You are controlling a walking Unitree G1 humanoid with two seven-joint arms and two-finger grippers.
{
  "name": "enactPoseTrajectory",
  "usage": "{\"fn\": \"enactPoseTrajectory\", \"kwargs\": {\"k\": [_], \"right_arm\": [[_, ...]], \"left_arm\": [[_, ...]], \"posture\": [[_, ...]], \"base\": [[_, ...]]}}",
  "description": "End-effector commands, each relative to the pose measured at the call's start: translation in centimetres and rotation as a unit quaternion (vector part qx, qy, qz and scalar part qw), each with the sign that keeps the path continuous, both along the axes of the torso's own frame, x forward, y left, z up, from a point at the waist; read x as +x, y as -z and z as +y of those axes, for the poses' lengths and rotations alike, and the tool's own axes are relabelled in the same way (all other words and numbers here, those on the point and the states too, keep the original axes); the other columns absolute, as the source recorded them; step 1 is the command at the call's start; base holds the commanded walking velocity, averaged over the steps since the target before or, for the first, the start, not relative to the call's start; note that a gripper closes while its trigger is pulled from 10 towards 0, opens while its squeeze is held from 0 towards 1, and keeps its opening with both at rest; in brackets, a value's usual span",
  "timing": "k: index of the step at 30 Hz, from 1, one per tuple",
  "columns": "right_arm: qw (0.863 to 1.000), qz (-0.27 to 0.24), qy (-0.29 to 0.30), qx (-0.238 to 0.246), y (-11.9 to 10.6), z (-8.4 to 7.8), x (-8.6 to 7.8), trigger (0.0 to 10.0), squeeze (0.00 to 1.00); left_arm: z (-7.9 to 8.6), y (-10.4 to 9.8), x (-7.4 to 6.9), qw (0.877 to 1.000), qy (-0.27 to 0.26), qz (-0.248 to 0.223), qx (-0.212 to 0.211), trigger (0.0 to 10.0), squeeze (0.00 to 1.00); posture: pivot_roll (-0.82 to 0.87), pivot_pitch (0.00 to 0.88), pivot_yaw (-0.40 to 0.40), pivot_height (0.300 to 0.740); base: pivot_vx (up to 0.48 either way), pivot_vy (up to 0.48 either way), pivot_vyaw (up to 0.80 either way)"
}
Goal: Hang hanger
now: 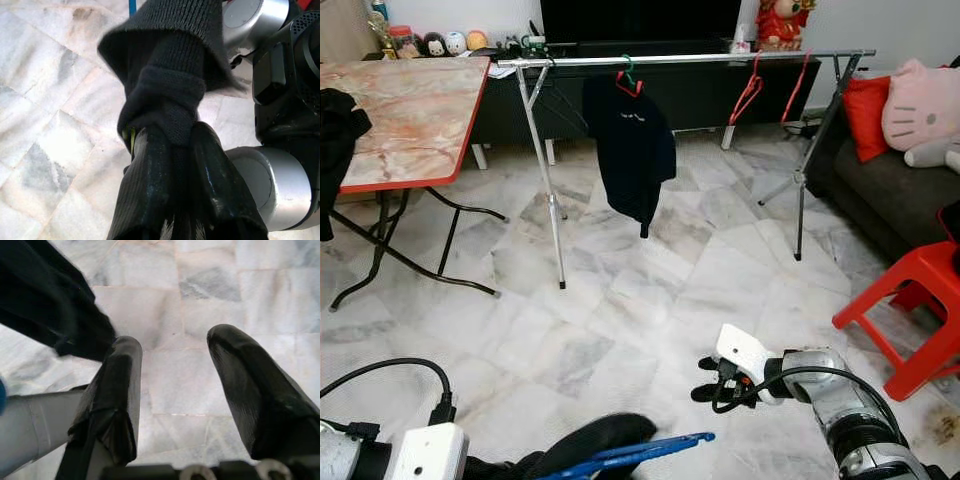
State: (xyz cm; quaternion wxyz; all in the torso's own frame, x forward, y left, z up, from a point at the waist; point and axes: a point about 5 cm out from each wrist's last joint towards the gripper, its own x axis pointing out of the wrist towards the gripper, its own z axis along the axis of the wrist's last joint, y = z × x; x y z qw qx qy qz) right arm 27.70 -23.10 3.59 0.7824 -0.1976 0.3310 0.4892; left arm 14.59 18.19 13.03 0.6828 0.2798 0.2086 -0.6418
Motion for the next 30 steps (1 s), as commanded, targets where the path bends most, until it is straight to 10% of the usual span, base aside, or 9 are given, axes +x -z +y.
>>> {"fn": "enactPoseTrajectory", "kwargs": {"k": [1,6,7,17,30], "right_arm": [[1.0,0.017,-0.014,-0.01,-0.1,-0.1,0.0,10.0,1.0],[0.998,-0.054,0.037,-0.017,-1.2,-0.2,1.7,10.0,0.97],[0.995,-0.081,0.062,-0.016,-1.8,-0.3,2.4,10.0,0.0],[0.907,-0.315,0.276,0.048,-9.4,-2.2,7.7,10.0,0.0],[0.97,-0.172,-0.057,0.161,-9.0,4.3,5.0,10.0,0.0]], "left_arm": [[-0.4,-0.4,0.2,1.0,0.01,-0.009,-0.006,10.0,0.0],[-0.4,0.1,0.1,1.0,0.004,-0.006,0.003,10.0,0.0],[-0.4,0.3,0.2,1.0,-0.004,-0.007,0.001,10.0,0.0],[-1.3,1.6,2.1,0.995,-0.096,-0.031,-0.015,10.0,0.0],[-2.7,3.0,5.7,0.987,-0.157,-0.018,-0.019,10.0,0.0]], "posture": [[-0.07,0.006,-0.035,0.74],[-0.07,0.007,-0.033,0.74],[-0.08,0.006,-0.033,0.74],[-0.08,0.0,-0.02,0.74],[-0.08,0.0,-0.002,0.74]], "base": [[0.0,0.0,0.0],[0.0,0.0,0.0],[0.0,0.0,0.0],[0.0,0.0,0.0],[0.0,0.0,0.0]]}}
